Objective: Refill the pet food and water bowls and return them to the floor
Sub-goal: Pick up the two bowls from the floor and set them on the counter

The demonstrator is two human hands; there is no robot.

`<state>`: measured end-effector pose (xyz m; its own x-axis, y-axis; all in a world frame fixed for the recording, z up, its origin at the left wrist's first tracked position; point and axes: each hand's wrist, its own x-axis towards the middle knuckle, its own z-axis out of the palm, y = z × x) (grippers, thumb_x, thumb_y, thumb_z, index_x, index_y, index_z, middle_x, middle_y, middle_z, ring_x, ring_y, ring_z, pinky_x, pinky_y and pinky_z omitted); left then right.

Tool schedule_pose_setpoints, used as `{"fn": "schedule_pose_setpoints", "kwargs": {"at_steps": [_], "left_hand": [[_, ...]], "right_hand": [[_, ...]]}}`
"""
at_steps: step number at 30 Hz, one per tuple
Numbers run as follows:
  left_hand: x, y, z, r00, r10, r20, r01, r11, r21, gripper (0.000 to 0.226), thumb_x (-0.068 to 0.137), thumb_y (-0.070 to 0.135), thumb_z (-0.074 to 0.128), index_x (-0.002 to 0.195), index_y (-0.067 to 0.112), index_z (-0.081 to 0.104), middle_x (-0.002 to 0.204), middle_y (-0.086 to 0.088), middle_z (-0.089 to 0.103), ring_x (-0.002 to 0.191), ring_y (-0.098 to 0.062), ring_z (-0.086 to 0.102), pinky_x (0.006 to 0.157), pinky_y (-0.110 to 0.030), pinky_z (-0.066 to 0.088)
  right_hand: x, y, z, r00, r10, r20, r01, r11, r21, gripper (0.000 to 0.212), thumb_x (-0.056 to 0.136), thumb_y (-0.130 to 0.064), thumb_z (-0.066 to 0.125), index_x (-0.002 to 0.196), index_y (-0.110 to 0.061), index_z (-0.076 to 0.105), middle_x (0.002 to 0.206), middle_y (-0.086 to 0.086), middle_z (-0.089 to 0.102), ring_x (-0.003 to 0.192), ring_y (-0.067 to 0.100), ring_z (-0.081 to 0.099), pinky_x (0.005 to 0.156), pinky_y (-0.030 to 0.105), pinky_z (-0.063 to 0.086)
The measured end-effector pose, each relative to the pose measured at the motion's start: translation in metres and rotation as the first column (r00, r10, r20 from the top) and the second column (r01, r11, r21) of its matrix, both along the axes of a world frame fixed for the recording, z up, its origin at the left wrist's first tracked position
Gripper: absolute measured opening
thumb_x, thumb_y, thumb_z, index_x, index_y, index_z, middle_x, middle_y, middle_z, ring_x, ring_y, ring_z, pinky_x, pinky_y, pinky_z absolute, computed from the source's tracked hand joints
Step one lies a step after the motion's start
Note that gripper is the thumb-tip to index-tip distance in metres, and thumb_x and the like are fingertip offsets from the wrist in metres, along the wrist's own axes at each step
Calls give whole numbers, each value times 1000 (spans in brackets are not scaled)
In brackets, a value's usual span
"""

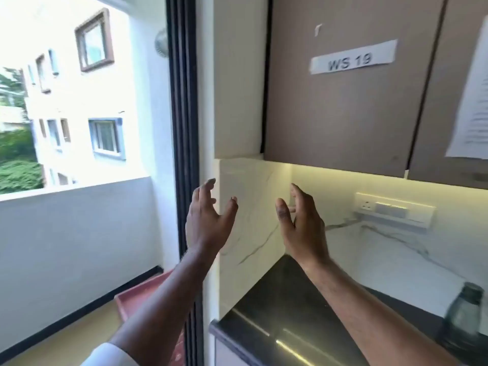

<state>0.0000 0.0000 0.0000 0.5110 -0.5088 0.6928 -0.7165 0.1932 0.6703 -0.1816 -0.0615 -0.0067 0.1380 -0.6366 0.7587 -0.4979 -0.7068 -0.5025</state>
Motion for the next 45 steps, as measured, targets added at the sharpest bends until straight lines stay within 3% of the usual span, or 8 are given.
{"fn": "schedule_pose_setpoints", "kwargs": {"at_steps": [5,9,14,20,28,33,38,45], "left_hand": [[50,39,-43,992,120,-23,-119,992,31,63,91,43,66,147,23,45,143,0,55,108,-15,65,86,-44,59],[91,70,-80,974,214,-72,-207,974,87,64,87,48,64,145,30,43,140,5,54,105,-11,62,74,-48,63],[145,102,-125,933,342,-114,-317,929,192,64,88,36,71,146,24,46,139,3,57,104,-13,65,76,-32,51],[224,131,-195,874,459,-162,-378,850,366,68,85,43,66,147,23,46,140,3,58,108,-16,65,85,-34,52],[329,160,-304,783,581,-221,-374,724,579,62,86,36,71,143,23,49,137,3,59,97,-13,63,77,-31,46],[379,177,-366,729,628,-271,-324,666,672,62,85,37,70,142,23,49,137,5,58,101,-16,64,85,-39,54],[414,184,-431,658,683,-317,-263,603,753,63,87,38,68,145,23,48,140,6,56,106,-16,63,90,-40,55],[440,184,-554,535,763,-362,-141,503,853,62,86,42,65,144,25,48,143,7,55,116,-22,62,94,-41,53]], "right_hand": [[58,26,-39,982,190,-15,-188,978,92,72,97,-65,33,155,-21,35,155,0,45,117,14,64,89,25,47],[109,42,-70,952,304,-25,-297,943,151,73,97,-66,32,155,-21,34,154,1,45,114,14,65,89,29,50],[178,56,-117,910,408,-75,-379,891,249,73,99,-69,32,154,-21,37,152,1,47,110,13,66,88,27,47],[269,69,-187,856,503,-118,-418,809,414,85,89,-76,26,153,-22,39,156,4,44,110,12,64,87,31,49],[381,67,-291,813,528,-246,-313,752,580,88,91,-80,22,153,-19,37,150,8,48,112,27,67,89,50,58],[432,71,-354,796,517,-315,-207,721,661,70,101,-65,35,150,-16,41,145,12,52,119,31,62,93,40,47],[471,65,-416,758,534,-374,-108,669,736,68,101,-61,38,150,-14,42,151,11,49,128,31,57,102,43,44],[511,61,-543,650,589,-480,55,594,802,67,101,-59,40,147,-11,44,144,17,54,126,38,56,100,45,46]]}}
